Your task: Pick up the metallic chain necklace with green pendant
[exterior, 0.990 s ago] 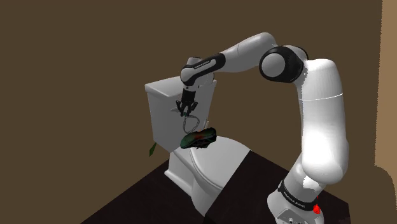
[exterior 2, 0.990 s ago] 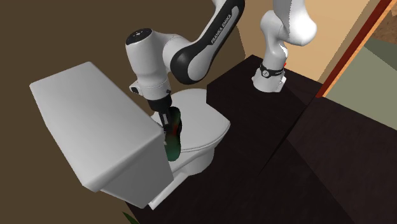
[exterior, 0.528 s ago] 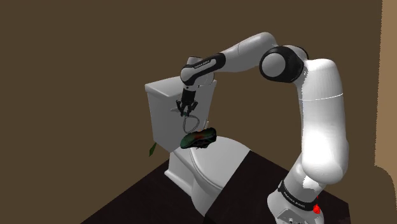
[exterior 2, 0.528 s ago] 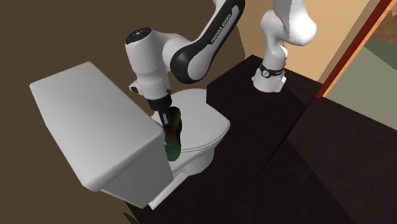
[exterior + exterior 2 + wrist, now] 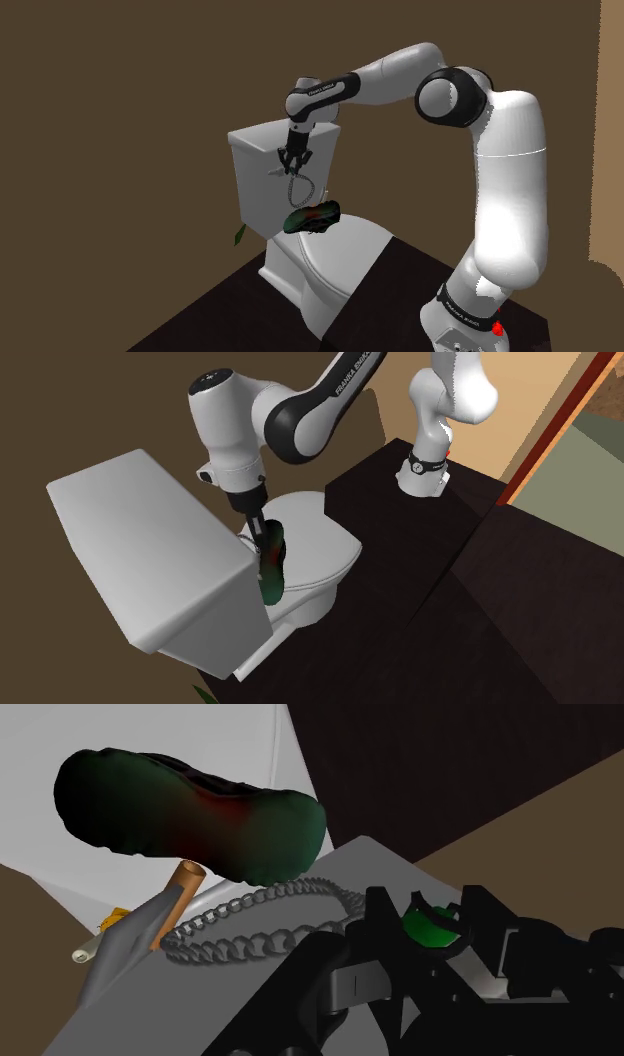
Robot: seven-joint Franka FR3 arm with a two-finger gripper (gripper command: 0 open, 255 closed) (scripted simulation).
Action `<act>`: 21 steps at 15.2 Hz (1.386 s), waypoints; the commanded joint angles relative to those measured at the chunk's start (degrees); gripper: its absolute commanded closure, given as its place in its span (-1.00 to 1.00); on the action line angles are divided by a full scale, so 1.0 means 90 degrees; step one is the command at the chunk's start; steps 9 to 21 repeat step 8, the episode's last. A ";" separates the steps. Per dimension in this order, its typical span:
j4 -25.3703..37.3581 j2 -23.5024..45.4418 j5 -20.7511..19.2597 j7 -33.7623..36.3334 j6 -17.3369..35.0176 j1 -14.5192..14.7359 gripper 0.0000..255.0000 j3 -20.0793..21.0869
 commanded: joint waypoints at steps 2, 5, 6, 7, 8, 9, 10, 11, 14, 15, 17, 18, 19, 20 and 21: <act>0.0104 -0.0113 -0.0023 0.0038 -0.0216 0.0005 1.00 -0.0008; 0.0217 -0.0211 -0.0042 0.0069 -0.0426 0.0005 1.00 -0.0015; 0.0258 -0.0242 -0.0048 0.0079 -0.0497 0.0005 1.00 -0.0017; 0.0264 -0.0247 -0.0049 0.0080 -0.0507 0.0005 1.00 -0.0018; 0.0264 -0.0247 -0.0049 0.0080 -0.0508 0.0005 1.00 -0.0018; 0.0264 -0.0247 -0.0049 0.0080 -0.0508 0.0005 1.00 -0.0018; 0.0264 -0.0247 -0.0049 0.0080 -0.0508 0.0005 1.00 -0.0018; 0.0264 -0.0247 -0.0049 0.0080 -0.0508 0.0005 1.00 -0.0018; 0.0264 -0.0247 -0.0049 0.0080 -0.0508 0.0005 1.00 -0.0018; 0.0264 -0.0247 -0.0049 0.0080 -0.0508 0.0005 1.00 -0.0018; 0.0264 -0.0247 -0.0049 0.0080 -0.0508 0.0005 1.00 -0.0018; 0.0264 -0.0247 -0.0049 0.0080 -0.0508 0.0005 1.00 -0.0018; 0.0264 -0.0247 -0.0049 0.0080 -0.0508 0.0005 1.00 -0.0018; 0.0264 -0.0247 -0.0049 0.0080 -0.0508 0.0005 1.00 -0.0018; 0.0264 -0.0247 -0.0049 0.0080 -0.0508 0.0005 1.00 -0.0018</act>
